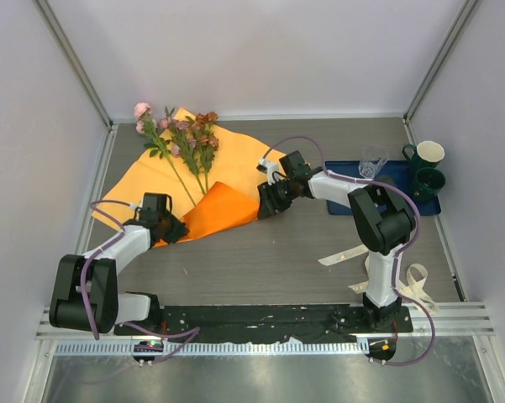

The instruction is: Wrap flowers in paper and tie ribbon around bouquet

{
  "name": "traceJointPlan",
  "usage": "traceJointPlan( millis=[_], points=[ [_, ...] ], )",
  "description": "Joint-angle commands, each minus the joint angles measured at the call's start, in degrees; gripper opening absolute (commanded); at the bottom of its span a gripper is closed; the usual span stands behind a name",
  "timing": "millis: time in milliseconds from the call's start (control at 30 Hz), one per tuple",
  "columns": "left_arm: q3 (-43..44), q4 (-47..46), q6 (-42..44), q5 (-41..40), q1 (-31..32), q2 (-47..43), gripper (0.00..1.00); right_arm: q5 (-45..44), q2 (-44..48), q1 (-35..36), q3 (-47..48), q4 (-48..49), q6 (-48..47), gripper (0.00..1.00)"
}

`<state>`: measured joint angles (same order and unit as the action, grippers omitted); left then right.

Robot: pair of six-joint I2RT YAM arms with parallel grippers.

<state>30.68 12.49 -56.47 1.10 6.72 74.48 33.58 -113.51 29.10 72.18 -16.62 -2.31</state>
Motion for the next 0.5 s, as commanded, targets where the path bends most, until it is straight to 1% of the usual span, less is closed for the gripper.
traceJointPlan(
  millis=[0, 33, 67, 167, 200, 233, 267, 333, 400, 467],
  points=[
    [-0.4, 1.1, 1.3, 0.6, -0.1, -2.1, 0.18, 0.3, 7.7, 0.3, -0.4, 3.4, 6.2, 0.54],
    [-0.4, 1.2, 1.4, 0.8, -0.2, -2.4, 0.19, 1.5, 8.8, 0.3, 0.2, 3.4, 6.5, 0.57],
    [-0.3, 1.5, 1.4, 0.9, -0.2, -2.9, 0.18, 1.6, 8.7, 0.3, 1.0, 3.2, 6.9, 0.66],
    [-0.3, 2.0, 1.5, 0.9, -0.1, -3.8, 0.19, 5.2, 4.5, 0.4, 7.1, 1.0, 6.7, 0.70],
    [-0.3, 2.1, 1.5, 0.8, -0.2, -4.4, 0.19, 6.0, 3.0, 0.7, 11.4, -0.2, 6.8, 0.72],
    [-0.4, 2.1, 1.5, 0.9, -0.1, -4.8, 0.19, 6.7, 1.3, 1.0, 13.7, -1.4, 6.3, 0.74],
    [-0.4, 2.4, 1.5, 0.7, -0.2, -5.0, 0.19, 6.5, -1.5, 1.4, 15.5, -2.4, 6.5, 0.75],
    [-0.4, 2.7, 1.6, 0.4, -0.1, -5.3, 0.19, 7.1, -4.0, 2.3, 19.8, -2.3, 7.7, 0.75],
    [-0.6, 2.6, 1.6, 0.4, -0.2, -5.4, 0.19, 8.3, -7.3, 2.4, 24.0, -2.1, 11.1, 0.75],
    [-0.7, 2.6, 1.5, 0.4, -0.2, -5.2, 0.19, 9.1, -9.3, 2.6, 26.3, -2.1, 13.8, 0.75]
  ],
)
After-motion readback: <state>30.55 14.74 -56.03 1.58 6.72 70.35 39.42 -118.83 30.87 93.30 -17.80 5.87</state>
